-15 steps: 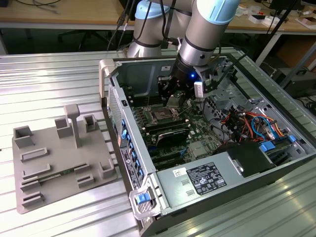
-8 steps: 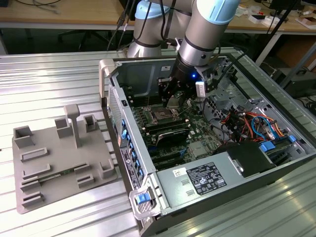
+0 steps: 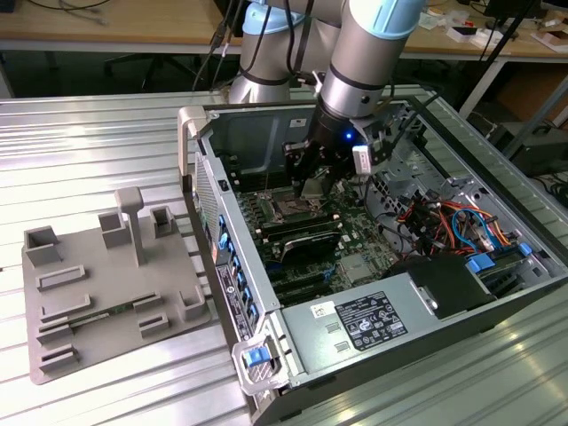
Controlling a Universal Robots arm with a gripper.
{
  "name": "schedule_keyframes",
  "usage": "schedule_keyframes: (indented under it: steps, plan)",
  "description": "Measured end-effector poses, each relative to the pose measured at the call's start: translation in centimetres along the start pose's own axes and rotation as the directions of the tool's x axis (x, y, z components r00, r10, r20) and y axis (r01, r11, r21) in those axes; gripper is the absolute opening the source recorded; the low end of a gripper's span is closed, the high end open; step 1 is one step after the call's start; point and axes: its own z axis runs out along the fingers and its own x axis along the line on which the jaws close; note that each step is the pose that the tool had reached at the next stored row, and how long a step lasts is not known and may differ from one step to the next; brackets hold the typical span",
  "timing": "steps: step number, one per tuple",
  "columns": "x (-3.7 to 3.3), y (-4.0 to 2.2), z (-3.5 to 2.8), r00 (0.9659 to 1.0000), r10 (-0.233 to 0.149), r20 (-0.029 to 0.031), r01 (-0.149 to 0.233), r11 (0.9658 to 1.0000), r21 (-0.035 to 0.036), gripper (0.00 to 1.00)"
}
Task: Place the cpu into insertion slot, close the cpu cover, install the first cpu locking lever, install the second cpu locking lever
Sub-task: 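Place the cpu into insertion slot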
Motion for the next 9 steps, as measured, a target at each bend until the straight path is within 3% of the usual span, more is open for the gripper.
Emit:
schedule_keyframes:
  steps: [3,9]
  plan:
    - [0.10,-0.01,0.03,0.9995,-0.031,-0.0002,0.031,0.9995,0.0002,0.55]
    - [0.13,-0.01,0.04,0.9997,-0.026,-0.0002,0.026,0.9997,0.0002,0.55]
